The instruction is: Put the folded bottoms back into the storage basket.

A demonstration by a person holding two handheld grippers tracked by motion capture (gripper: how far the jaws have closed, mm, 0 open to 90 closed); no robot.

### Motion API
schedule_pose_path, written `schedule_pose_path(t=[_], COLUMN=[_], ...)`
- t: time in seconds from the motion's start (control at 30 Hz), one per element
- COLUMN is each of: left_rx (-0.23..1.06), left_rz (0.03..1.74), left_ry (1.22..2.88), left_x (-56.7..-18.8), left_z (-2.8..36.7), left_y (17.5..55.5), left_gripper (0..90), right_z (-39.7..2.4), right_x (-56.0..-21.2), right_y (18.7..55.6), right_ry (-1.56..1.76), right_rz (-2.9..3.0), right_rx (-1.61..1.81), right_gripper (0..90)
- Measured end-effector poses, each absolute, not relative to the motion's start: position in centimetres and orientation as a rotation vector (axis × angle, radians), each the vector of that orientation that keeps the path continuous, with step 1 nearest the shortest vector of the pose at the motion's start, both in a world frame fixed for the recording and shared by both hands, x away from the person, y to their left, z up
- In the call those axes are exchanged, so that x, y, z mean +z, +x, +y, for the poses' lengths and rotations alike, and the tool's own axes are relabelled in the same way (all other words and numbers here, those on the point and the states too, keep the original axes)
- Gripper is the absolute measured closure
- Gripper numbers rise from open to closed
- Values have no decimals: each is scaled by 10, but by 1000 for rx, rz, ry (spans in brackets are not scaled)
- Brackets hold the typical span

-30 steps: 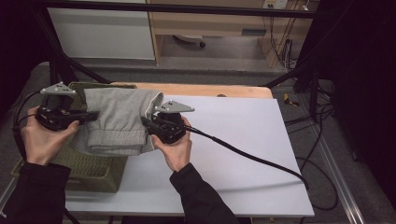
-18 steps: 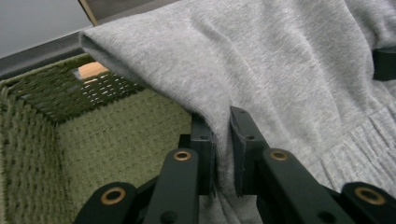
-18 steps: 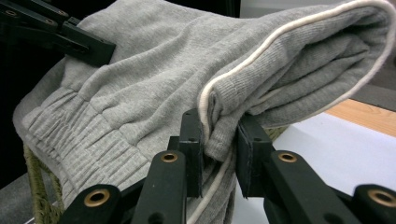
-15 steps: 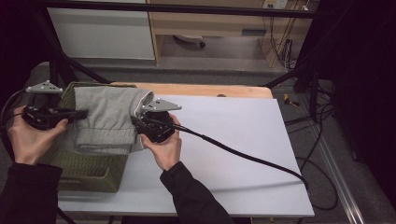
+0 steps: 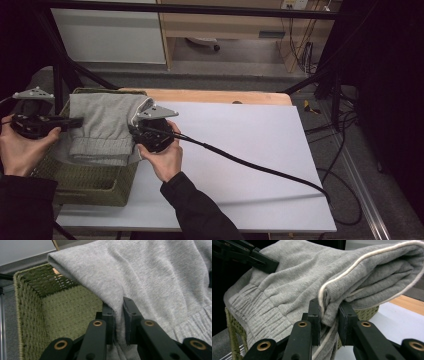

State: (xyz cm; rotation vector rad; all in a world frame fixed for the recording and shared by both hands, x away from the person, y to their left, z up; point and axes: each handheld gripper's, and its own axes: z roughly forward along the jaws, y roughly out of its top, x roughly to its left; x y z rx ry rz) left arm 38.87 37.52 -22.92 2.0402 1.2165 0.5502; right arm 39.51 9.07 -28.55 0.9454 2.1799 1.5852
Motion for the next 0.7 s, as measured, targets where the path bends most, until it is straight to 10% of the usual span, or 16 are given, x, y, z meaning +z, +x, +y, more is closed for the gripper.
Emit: schedule_pose_path(t=[0.7], left_rx=[560], left_rz=[1278], left_ry=[1999], left_x=[-232], left_z=[405], left_y=[390], left_gripper=[811], right_z=[123], right_x=[-285], right_y=[397], right_ry=[918], right_rz=[2205], right_rx=[1582], right_gripper=[751])
